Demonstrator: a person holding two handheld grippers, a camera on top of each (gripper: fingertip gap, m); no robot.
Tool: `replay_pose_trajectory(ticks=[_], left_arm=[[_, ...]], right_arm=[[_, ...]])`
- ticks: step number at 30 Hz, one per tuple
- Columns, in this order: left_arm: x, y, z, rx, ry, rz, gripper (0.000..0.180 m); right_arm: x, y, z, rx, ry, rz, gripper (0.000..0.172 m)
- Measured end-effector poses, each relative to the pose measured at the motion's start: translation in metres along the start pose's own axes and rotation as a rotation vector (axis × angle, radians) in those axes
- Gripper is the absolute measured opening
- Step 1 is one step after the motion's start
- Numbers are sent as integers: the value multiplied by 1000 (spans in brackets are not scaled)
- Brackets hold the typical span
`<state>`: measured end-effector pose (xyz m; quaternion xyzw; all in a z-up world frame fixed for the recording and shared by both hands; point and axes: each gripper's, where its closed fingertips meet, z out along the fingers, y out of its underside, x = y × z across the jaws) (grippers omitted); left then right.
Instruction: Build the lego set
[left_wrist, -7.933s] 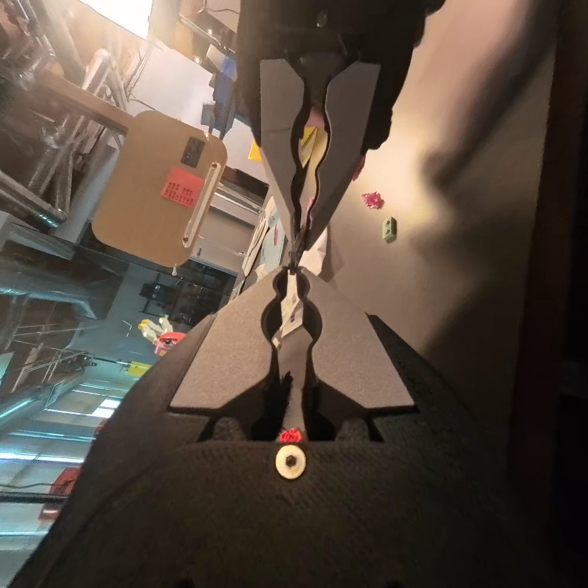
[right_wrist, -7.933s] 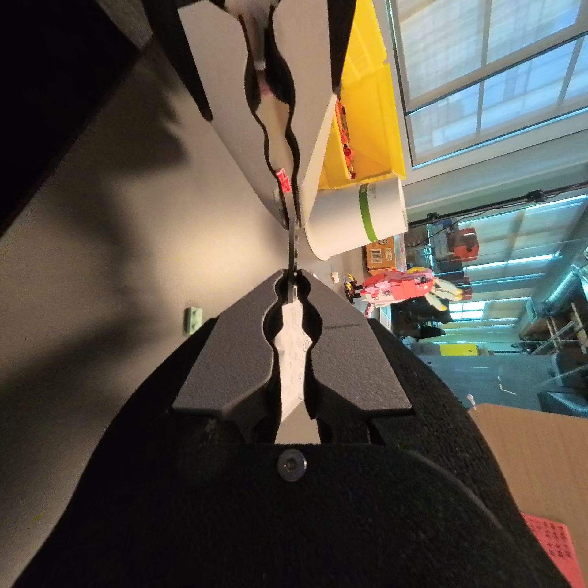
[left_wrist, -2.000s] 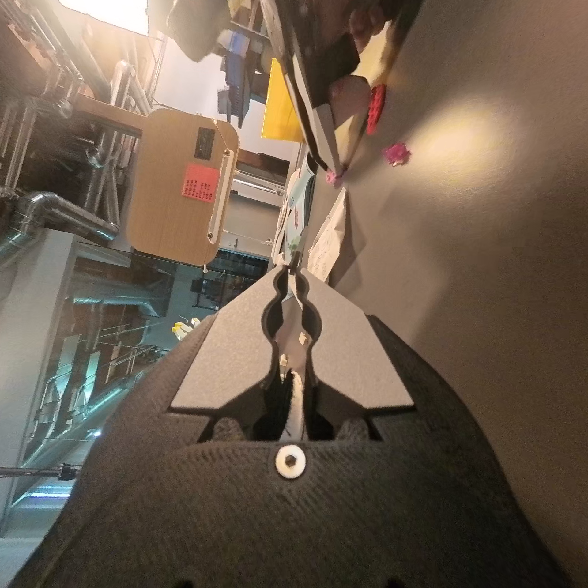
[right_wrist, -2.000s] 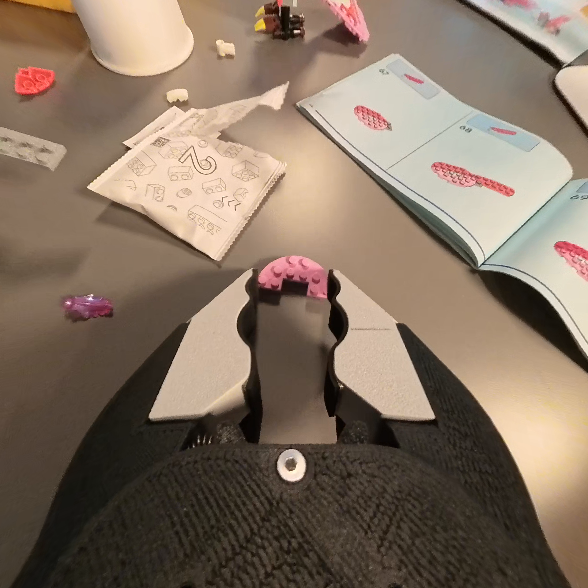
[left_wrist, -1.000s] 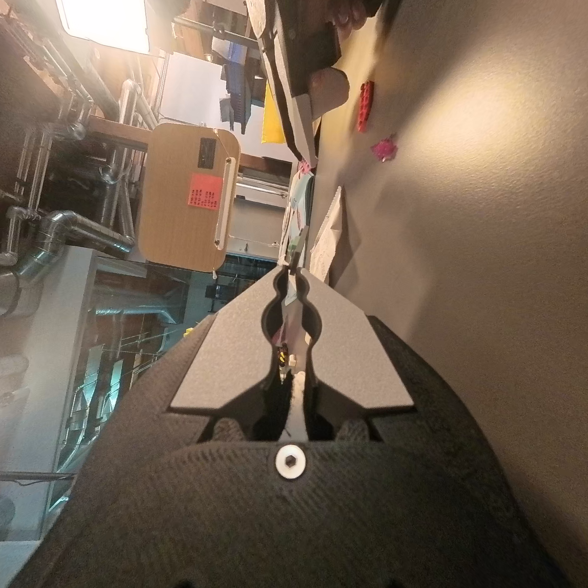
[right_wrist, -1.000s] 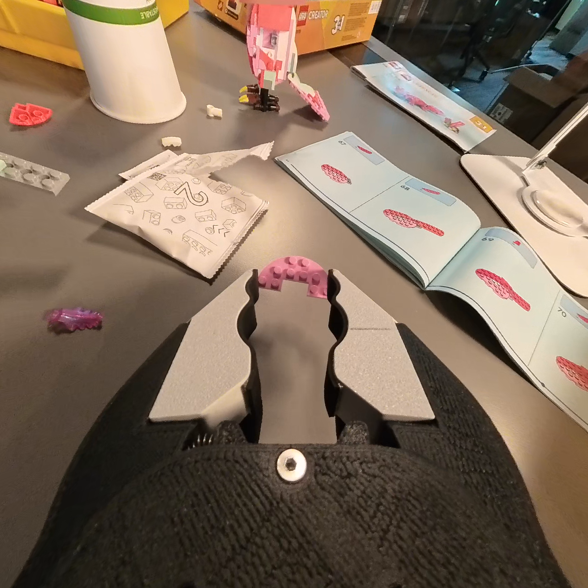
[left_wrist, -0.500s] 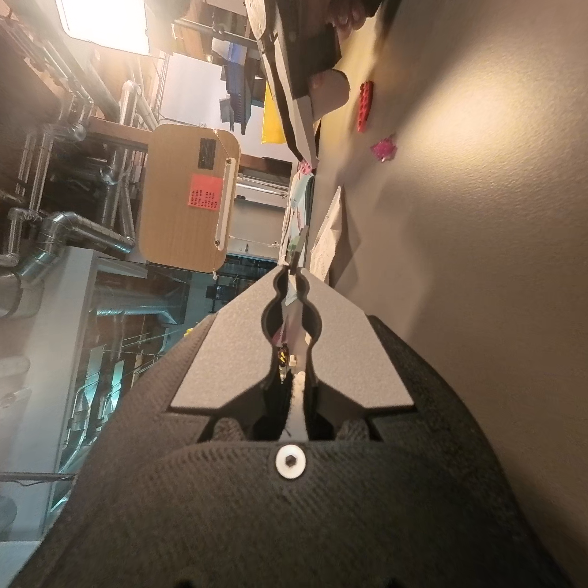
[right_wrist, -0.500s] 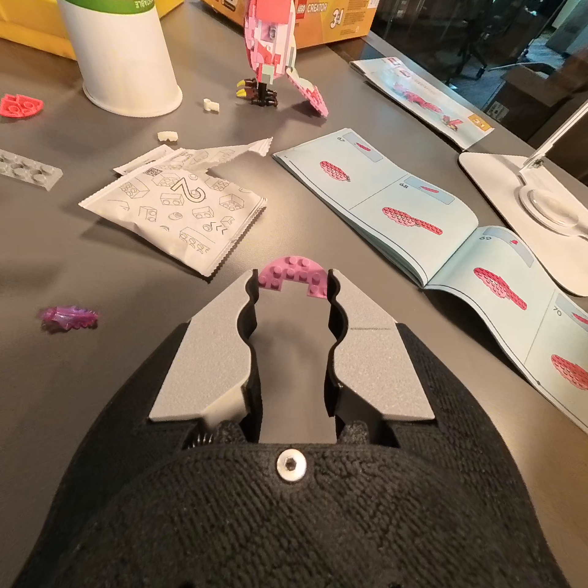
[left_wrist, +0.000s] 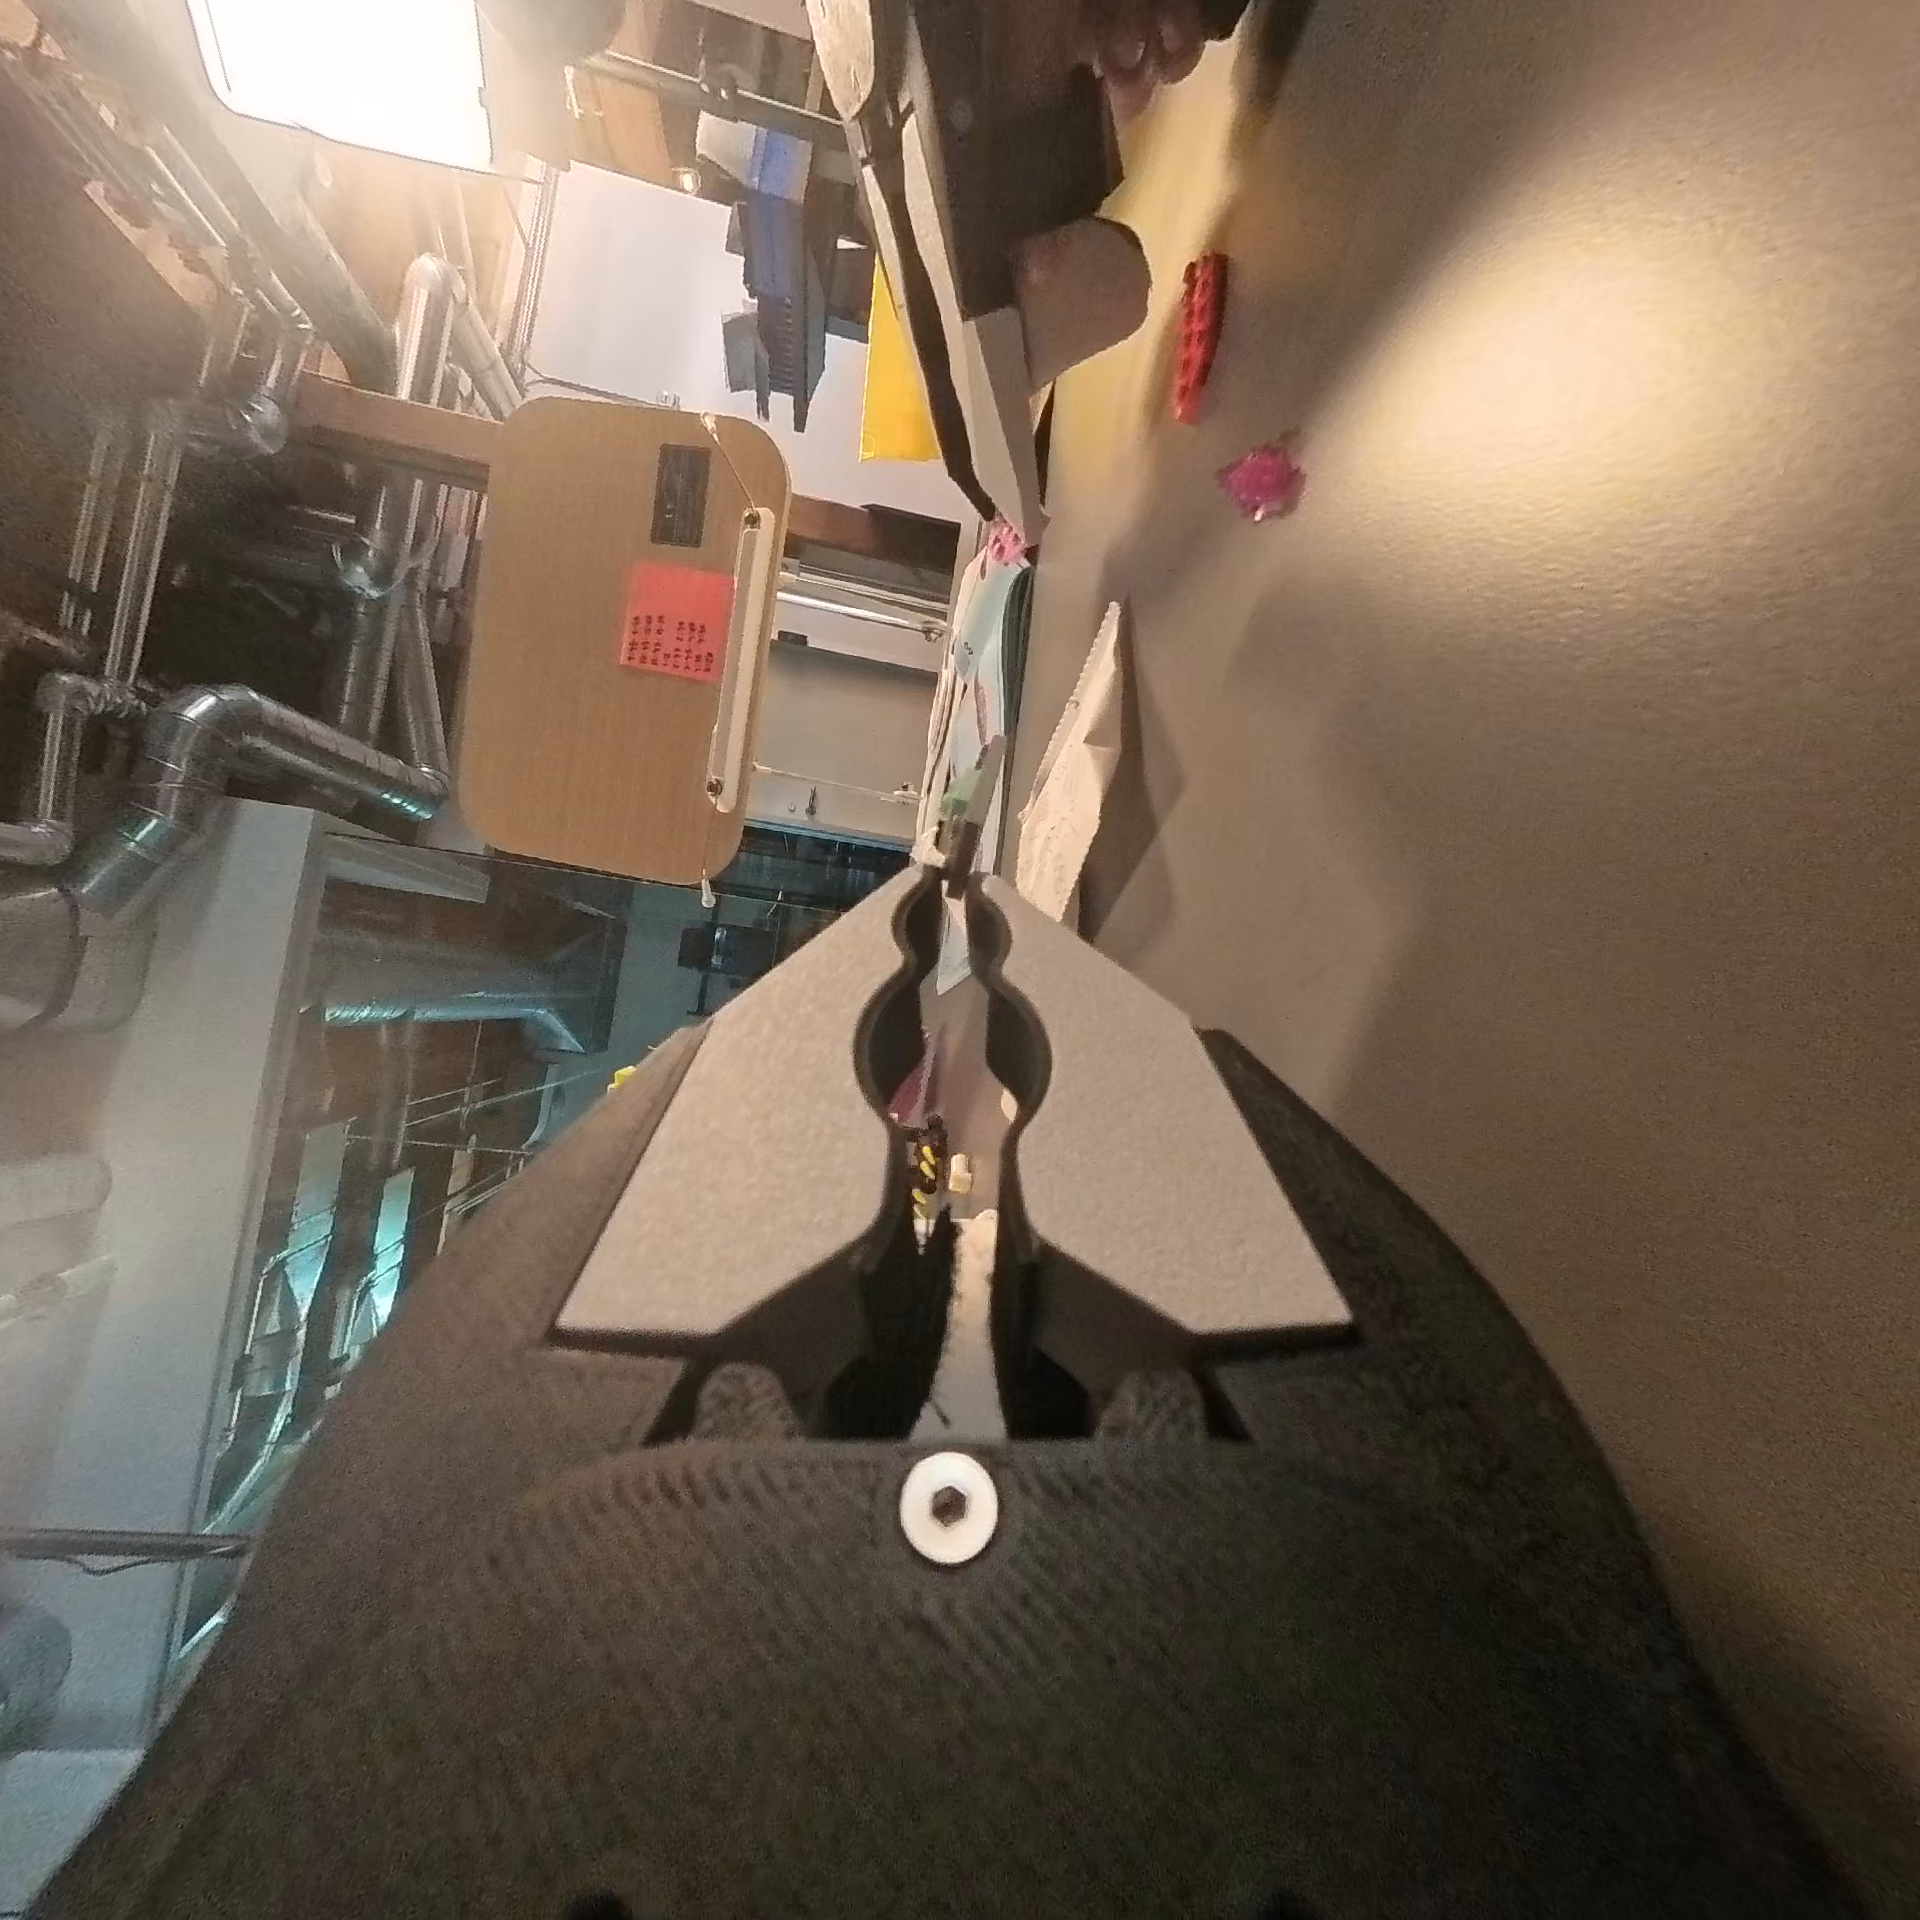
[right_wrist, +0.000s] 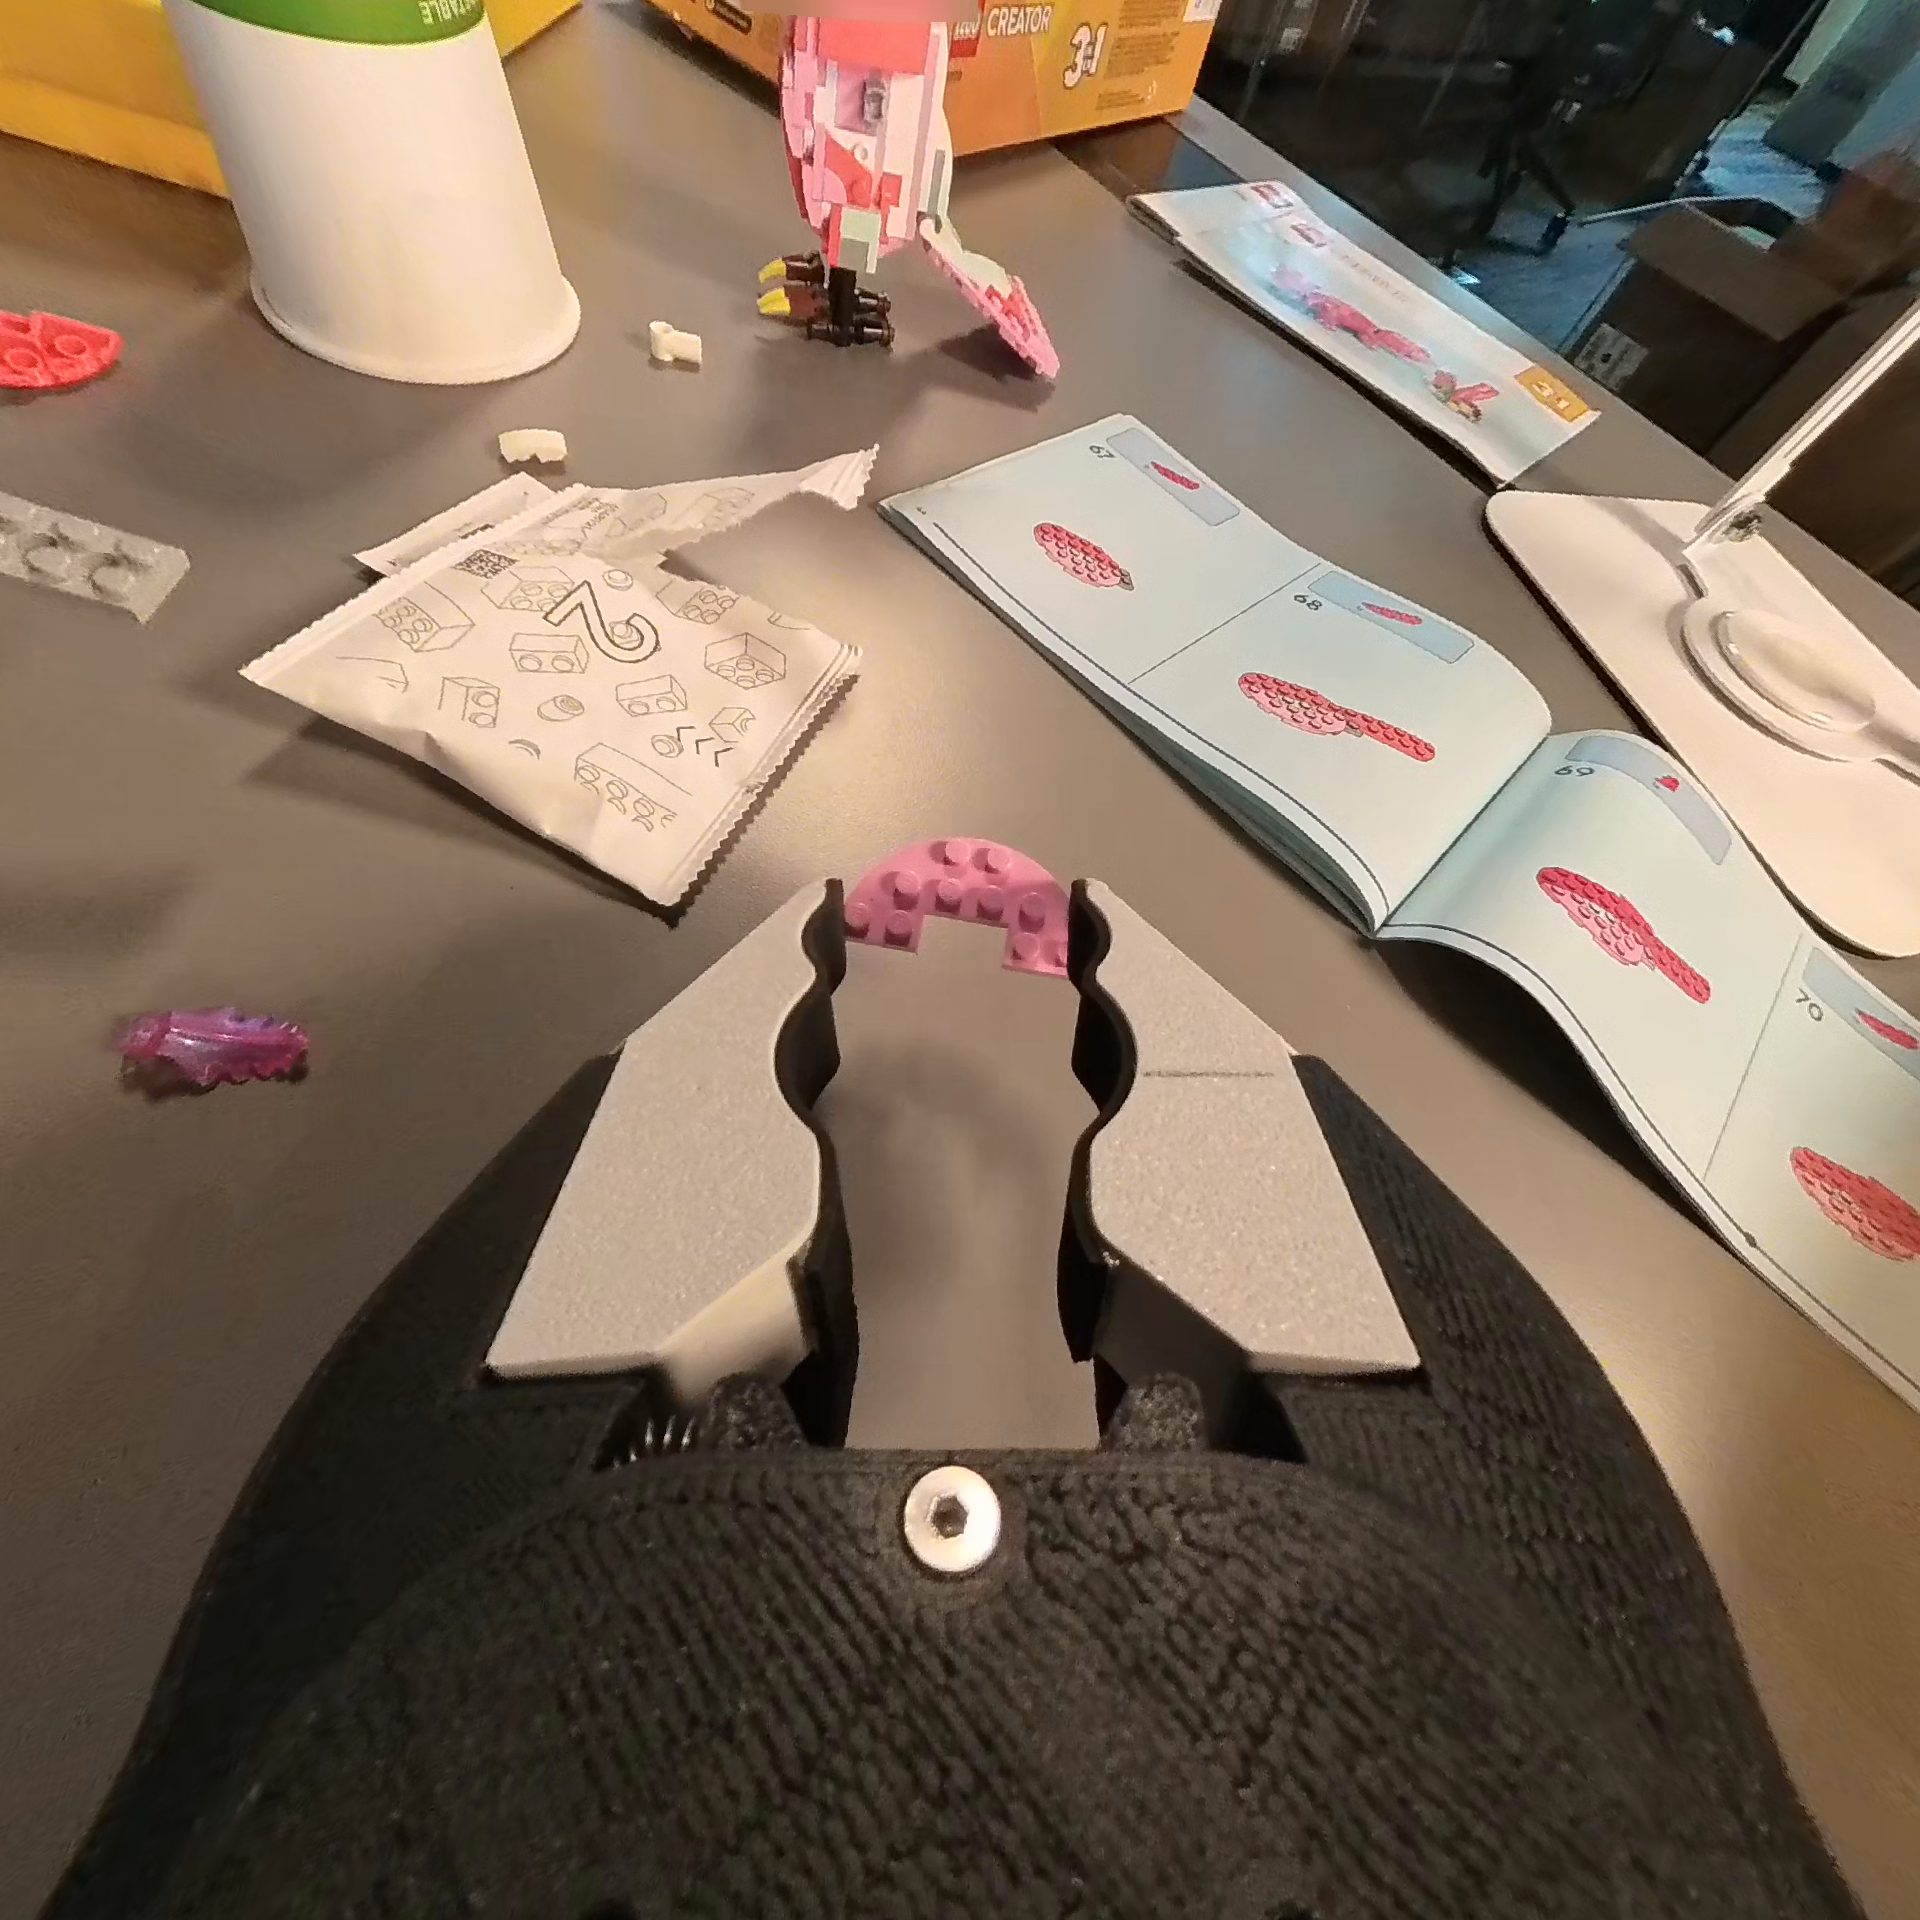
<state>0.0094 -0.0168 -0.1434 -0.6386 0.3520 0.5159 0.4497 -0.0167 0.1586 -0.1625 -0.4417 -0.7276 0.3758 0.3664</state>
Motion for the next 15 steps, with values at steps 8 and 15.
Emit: replay_pose_trajectory(ticks=[8,15], left_arm=[[1,-1,0,2,2,6,3],[1,0,0,-1,5,7,3]], right_arm=[[5,-6,-5,46,36,14,0],[8,-8,-8,69,43,42,0]])
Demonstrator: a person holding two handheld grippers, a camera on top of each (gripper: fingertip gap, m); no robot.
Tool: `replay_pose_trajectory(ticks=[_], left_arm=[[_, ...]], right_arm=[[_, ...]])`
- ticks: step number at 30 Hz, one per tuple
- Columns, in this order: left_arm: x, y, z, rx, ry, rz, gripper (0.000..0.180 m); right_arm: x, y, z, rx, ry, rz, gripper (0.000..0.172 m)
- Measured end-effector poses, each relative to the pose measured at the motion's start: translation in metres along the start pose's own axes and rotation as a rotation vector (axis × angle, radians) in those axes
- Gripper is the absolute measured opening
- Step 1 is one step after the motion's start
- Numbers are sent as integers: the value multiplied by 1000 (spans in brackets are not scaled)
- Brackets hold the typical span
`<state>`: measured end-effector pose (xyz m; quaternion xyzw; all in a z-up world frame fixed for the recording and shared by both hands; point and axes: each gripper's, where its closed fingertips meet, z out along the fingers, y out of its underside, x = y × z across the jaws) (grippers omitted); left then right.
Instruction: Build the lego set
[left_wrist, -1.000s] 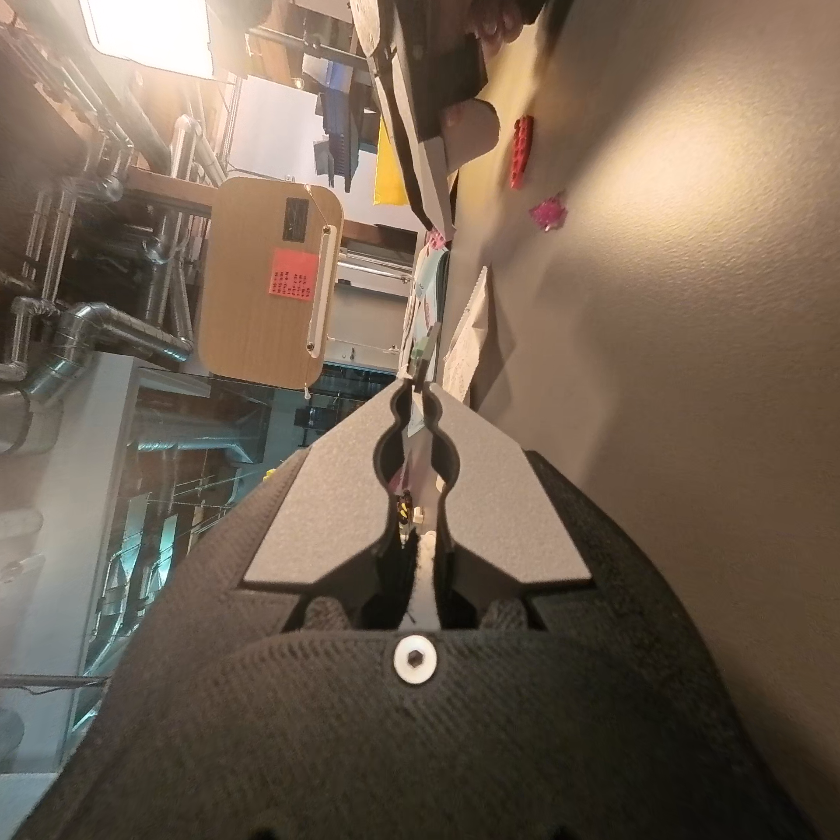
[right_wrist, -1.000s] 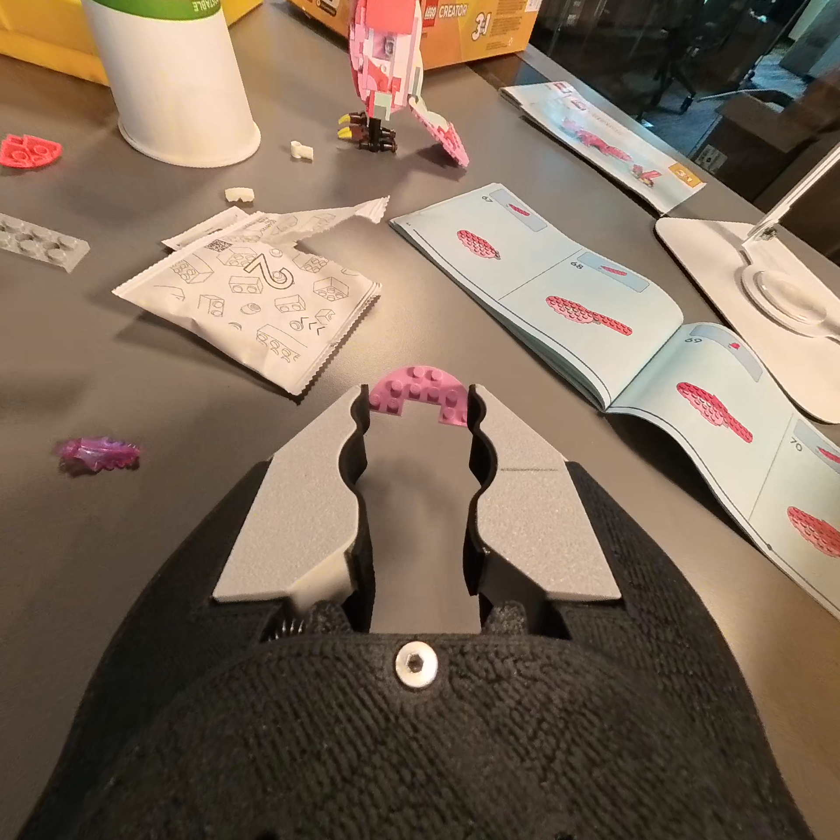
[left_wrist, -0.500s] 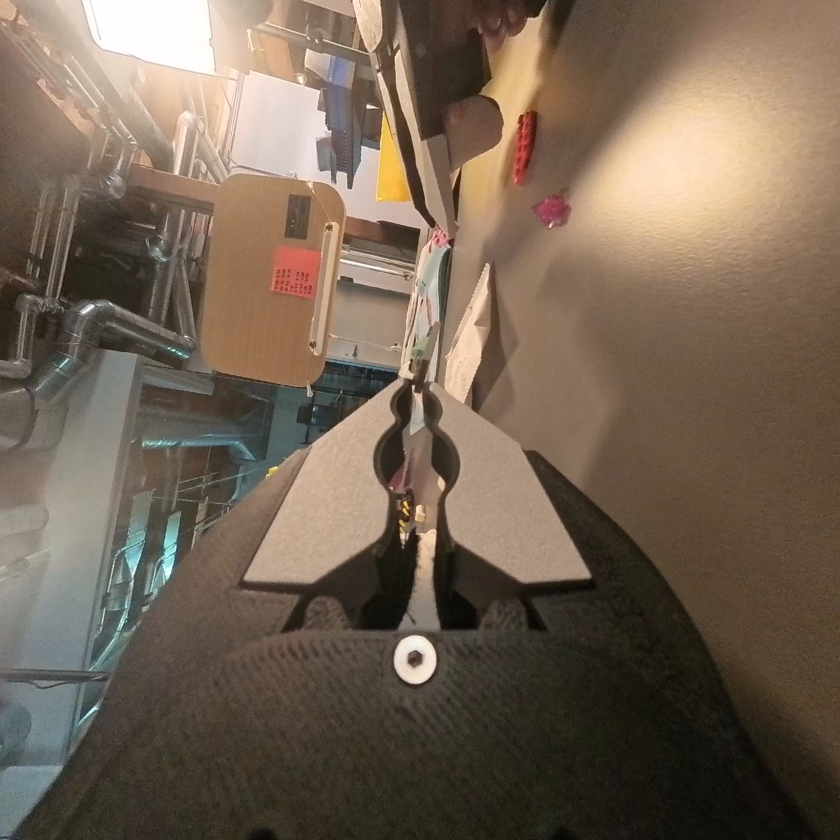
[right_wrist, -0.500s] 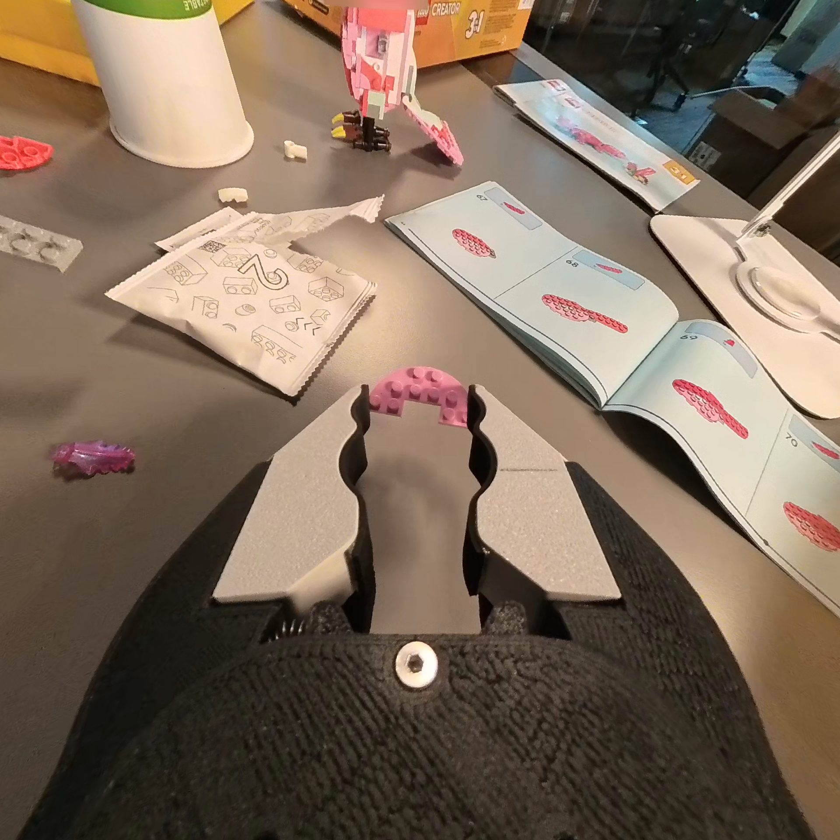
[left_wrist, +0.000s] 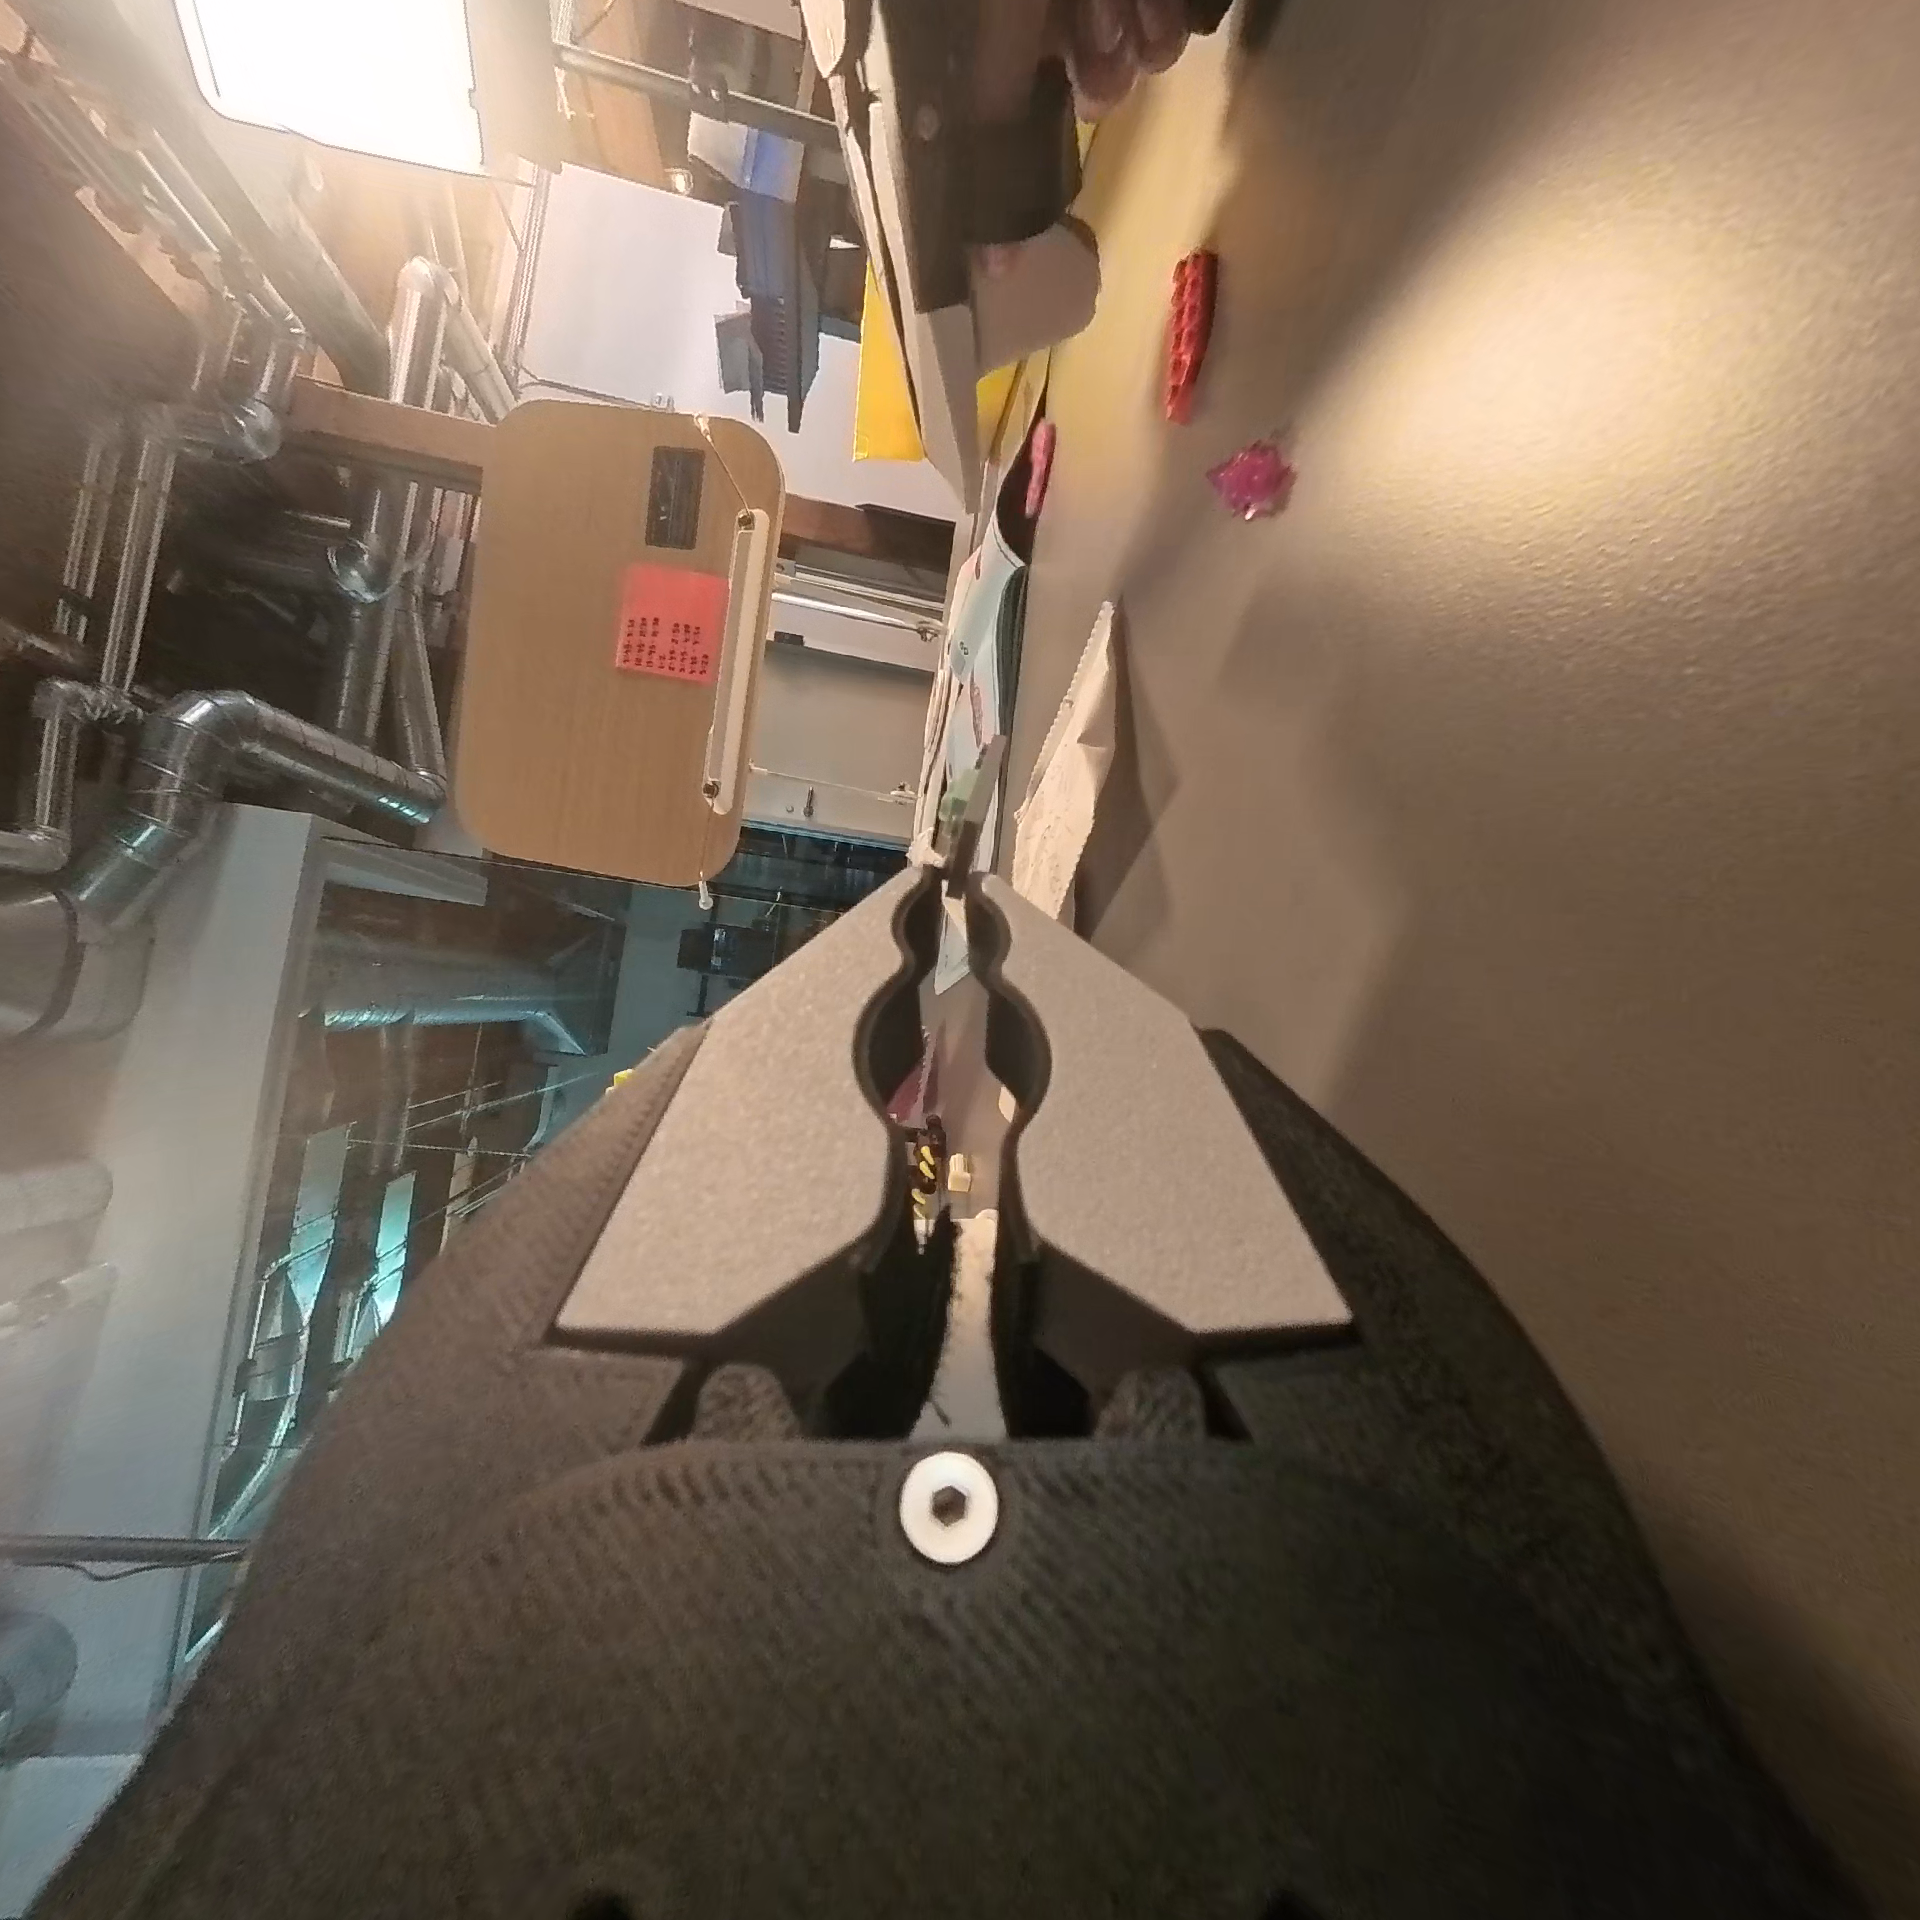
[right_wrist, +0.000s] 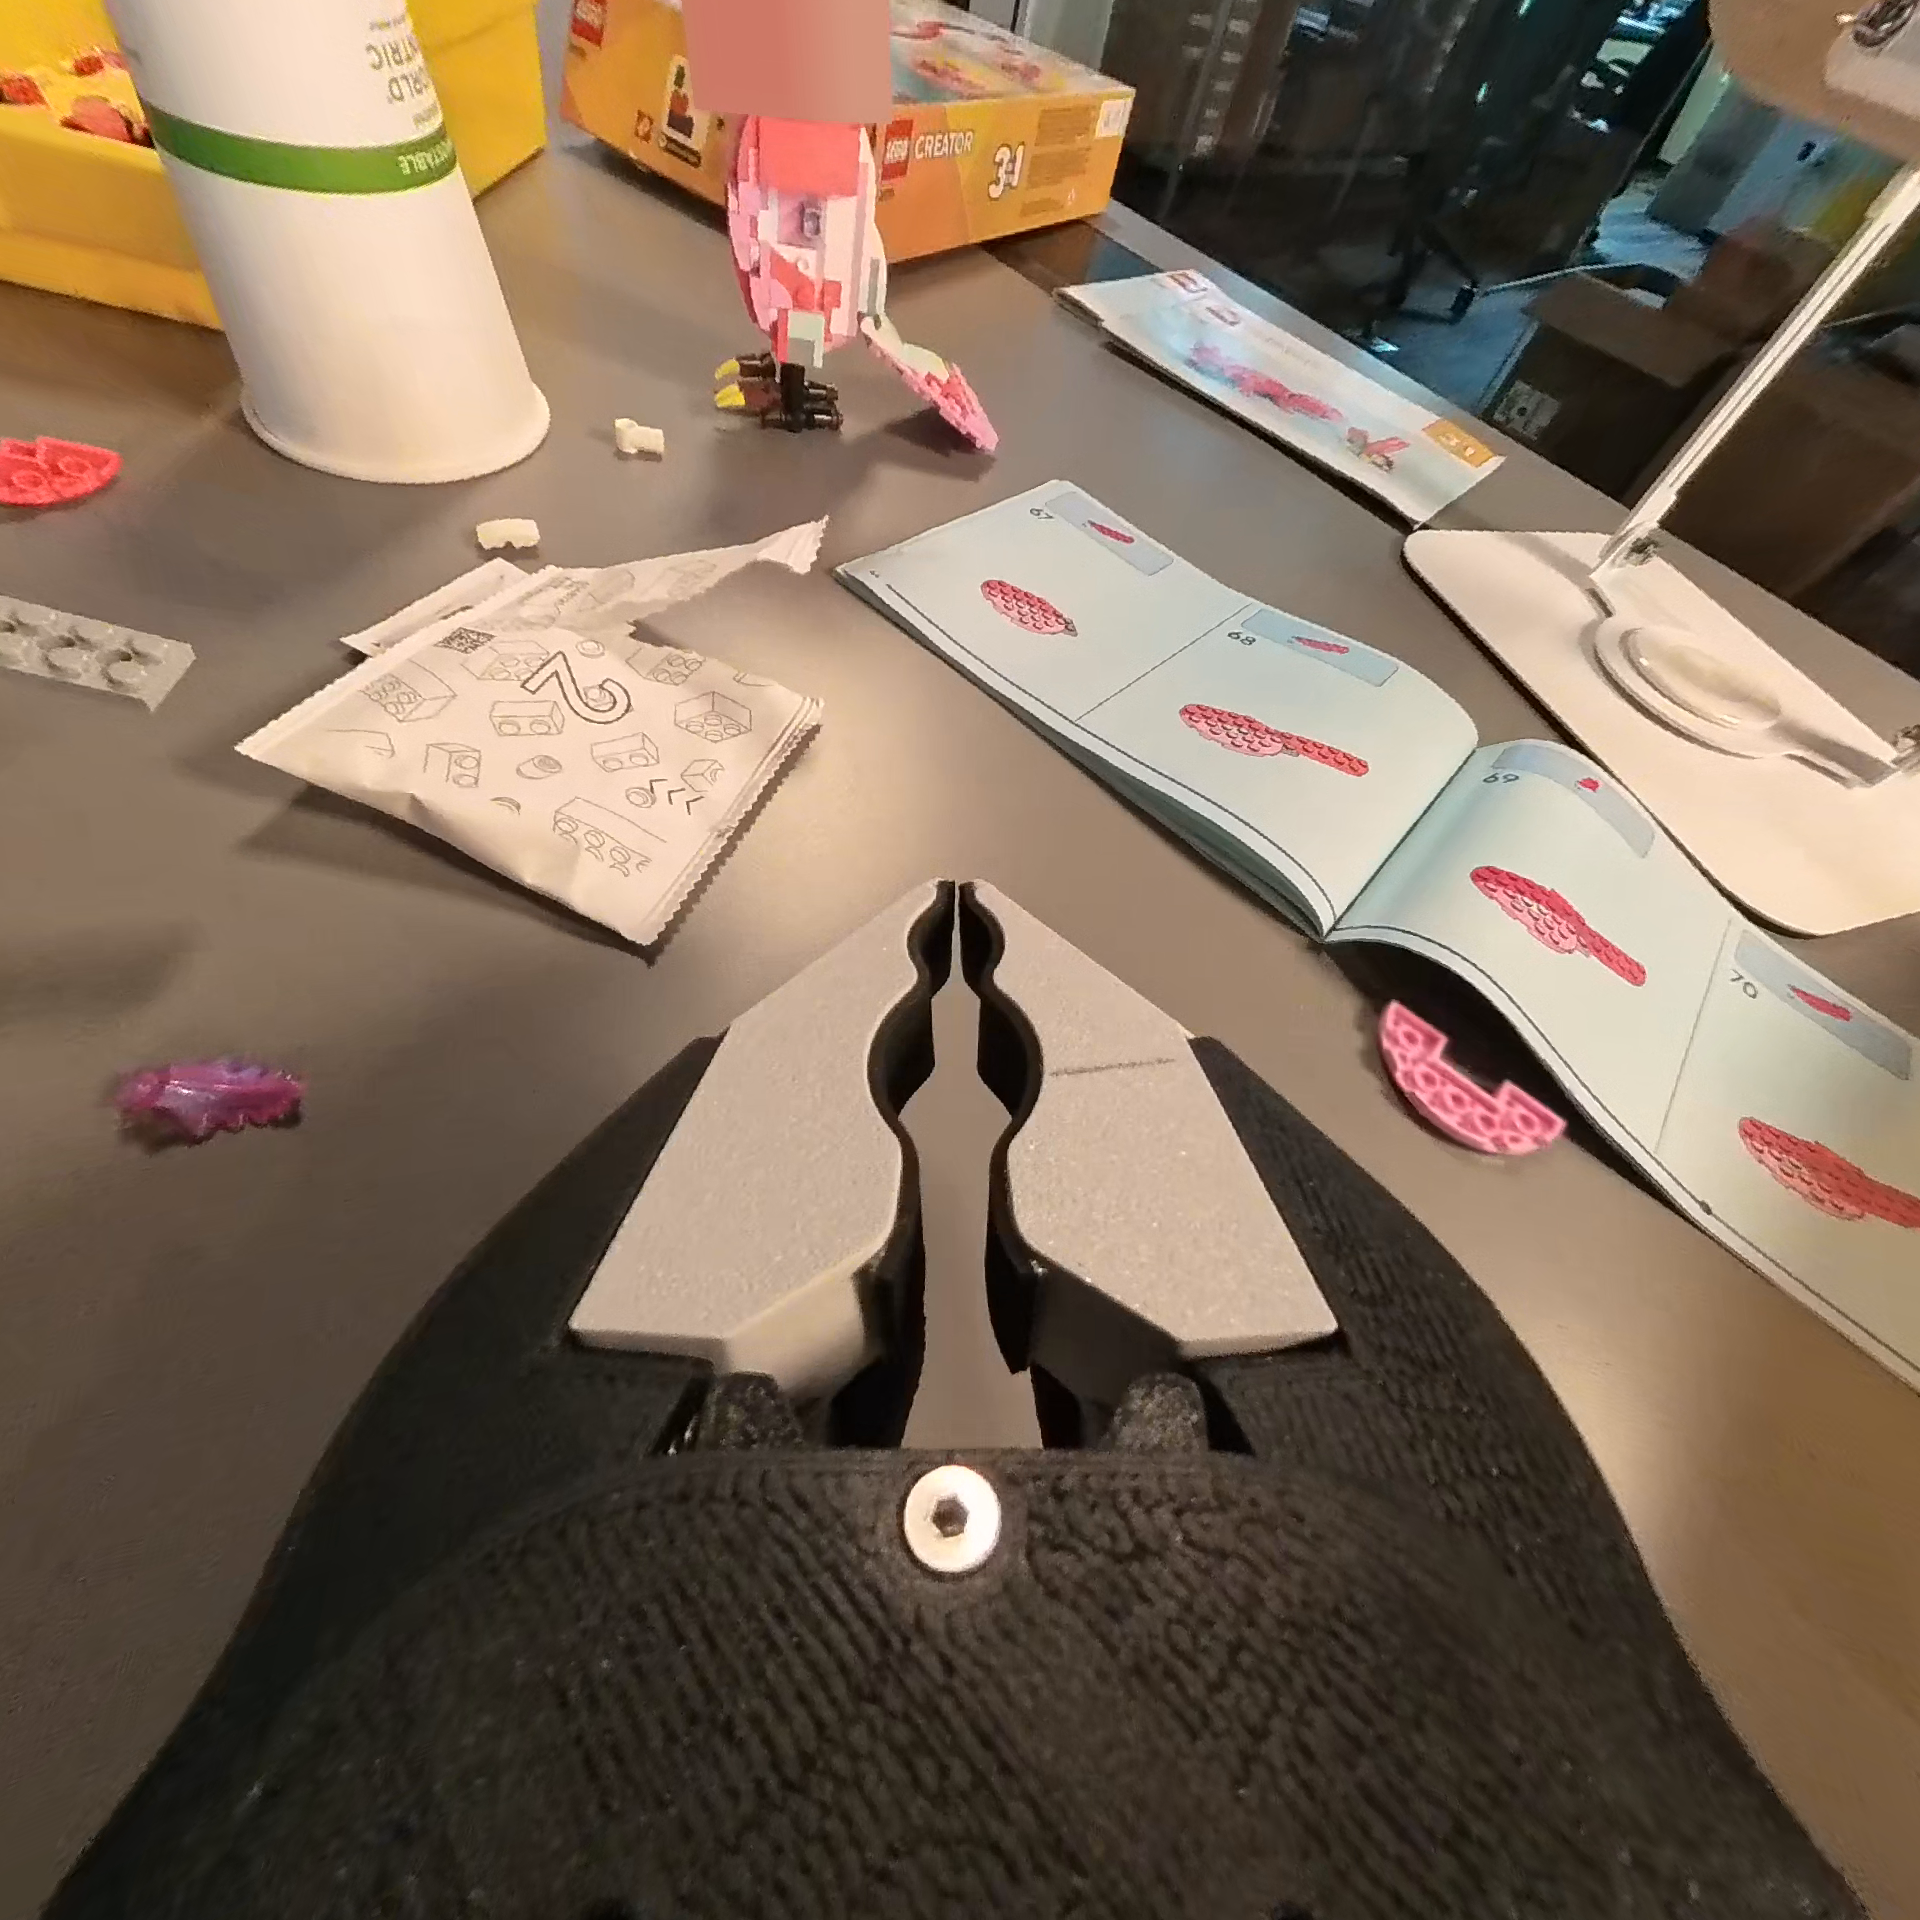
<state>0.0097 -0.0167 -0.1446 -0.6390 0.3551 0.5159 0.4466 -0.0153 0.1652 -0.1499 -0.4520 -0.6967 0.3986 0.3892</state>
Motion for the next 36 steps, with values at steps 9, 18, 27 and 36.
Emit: replay_pose_trajectory(ticks=[9,18,27,36], left_arm=[[0,0,0,0,-3,3,3],[2,-2,1,10,11,7,3],[3,-2,1,15,16,1,3],[3,-2,2,19,21,-11,3]], right_arm=[[15,-1,-3,18,70,61,12],[98,47,-4,-176,316,389,53],[129,67,17,-326,352,386,55],[117,58,9,-334,352,67,45]])
